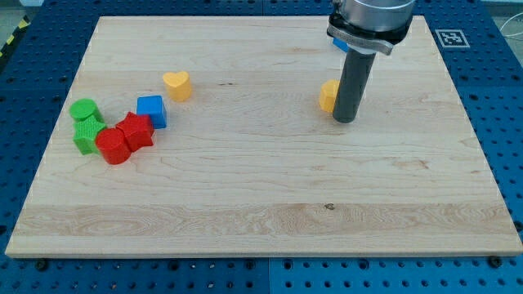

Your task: Move the yellow hexagon closer to the blue triangle

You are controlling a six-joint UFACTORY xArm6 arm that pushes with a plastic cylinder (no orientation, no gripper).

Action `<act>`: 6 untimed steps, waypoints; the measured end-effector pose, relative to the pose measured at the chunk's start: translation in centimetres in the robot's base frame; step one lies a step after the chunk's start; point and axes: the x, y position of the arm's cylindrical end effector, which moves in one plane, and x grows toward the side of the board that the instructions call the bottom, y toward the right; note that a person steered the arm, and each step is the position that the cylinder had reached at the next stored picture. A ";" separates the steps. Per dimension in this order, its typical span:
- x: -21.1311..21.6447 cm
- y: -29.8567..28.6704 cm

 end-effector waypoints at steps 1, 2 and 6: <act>-2.3 -0.3; -3.5 -0.6; -4.6 -3.6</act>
